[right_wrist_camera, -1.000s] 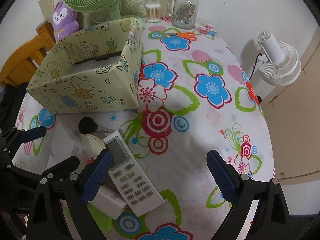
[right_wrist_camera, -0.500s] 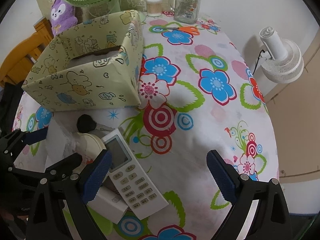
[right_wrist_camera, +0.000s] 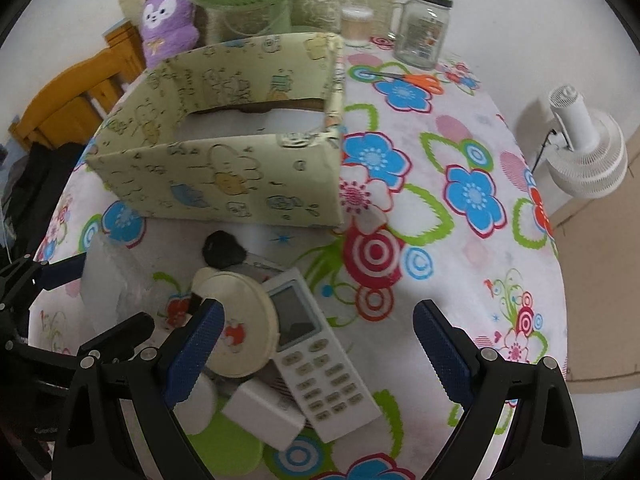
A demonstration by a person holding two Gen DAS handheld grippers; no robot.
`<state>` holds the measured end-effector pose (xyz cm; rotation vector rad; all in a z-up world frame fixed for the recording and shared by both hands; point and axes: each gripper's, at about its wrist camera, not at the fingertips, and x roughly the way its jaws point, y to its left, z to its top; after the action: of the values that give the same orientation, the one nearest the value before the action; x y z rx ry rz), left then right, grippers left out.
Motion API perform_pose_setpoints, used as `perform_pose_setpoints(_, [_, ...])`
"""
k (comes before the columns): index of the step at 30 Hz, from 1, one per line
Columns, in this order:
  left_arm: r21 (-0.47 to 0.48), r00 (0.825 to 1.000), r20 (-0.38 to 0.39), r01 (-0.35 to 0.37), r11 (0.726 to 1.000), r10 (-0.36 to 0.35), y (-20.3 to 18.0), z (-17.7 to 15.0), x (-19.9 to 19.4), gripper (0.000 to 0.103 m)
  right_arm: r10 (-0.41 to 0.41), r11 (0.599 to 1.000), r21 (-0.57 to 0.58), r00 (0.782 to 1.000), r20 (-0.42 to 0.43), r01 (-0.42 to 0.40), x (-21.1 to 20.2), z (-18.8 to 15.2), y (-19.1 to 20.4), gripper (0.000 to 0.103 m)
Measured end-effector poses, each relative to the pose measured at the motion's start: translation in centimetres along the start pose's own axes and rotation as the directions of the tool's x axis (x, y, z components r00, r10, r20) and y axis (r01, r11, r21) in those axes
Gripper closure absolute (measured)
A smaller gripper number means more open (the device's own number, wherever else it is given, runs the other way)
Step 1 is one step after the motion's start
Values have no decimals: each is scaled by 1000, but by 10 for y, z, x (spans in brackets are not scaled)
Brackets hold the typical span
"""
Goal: Organize rigid objects
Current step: 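Lift the clear container with the left tool while the right tool grasps the round bunny mirror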
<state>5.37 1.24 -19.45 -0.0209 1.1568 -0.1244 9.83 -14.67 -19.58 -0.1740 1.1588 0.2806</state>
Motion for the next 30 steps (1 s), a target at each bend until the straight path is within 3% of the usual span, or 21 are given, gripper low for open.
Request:
perform_pose_setpoints(15, [-52, 998, -23, -57, 997, 56, 23, -22, 0, 13, 28, 997, -77, 999, -44, -31, 16, -5, 35, 6])
perform_pose_setpoints(25, [-30, 998, -34, -62, 998, 61, 31, -24, 3, 13, -9, 986, -167, 995, -99, -7, 36, -9, 55, 6])
perform_pose_setpoints(30, [-36, 998, -44, -57, 998, 55, 34, -23, 6, 13, -22, 987, -159, 992, -127, 1, 45, -11, 58, 6])
